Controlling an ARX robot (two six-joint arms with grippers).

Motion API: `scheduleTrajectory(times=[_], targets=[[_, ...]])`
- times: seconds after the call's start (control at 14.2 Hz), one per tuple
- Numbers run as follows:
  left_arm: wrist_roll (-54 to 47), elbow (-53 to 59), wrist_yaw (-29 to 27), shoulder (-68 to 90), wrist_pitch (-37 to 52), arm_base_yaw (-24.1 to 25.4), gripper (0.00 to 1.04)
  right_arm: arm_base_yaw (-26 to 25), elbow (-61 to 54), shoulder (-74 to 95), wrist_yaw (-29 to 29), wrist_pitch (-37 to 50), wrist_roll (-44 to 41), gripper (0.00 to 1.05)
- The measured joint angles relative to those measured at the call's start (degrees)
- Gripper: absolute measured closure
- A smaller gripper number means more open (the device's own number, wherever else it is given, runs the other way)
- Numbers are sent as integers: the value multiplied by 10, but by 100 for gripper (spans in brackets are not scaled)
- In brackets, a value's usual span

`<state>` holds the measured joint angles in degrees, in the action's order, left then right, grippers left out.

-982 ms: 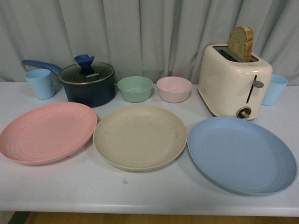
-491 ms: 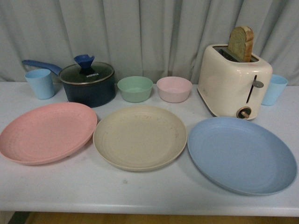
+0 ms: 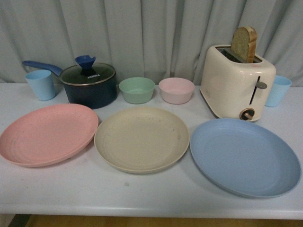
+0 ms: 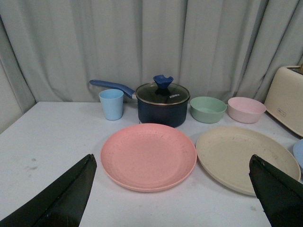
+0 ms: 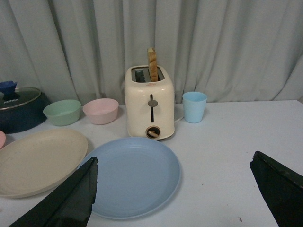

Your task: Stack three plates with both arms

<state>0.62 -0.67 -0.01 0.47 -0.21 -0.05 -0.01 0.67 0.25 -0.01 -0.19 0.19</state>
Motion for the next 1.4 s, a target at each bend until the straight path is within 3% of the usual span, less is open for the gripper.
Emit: scheduleTrajectory(times=[1.4], targets=[[0, 0, 0, 0, 0, 0, 7, 0, 0, 0, 0, 0, 0, 6]])
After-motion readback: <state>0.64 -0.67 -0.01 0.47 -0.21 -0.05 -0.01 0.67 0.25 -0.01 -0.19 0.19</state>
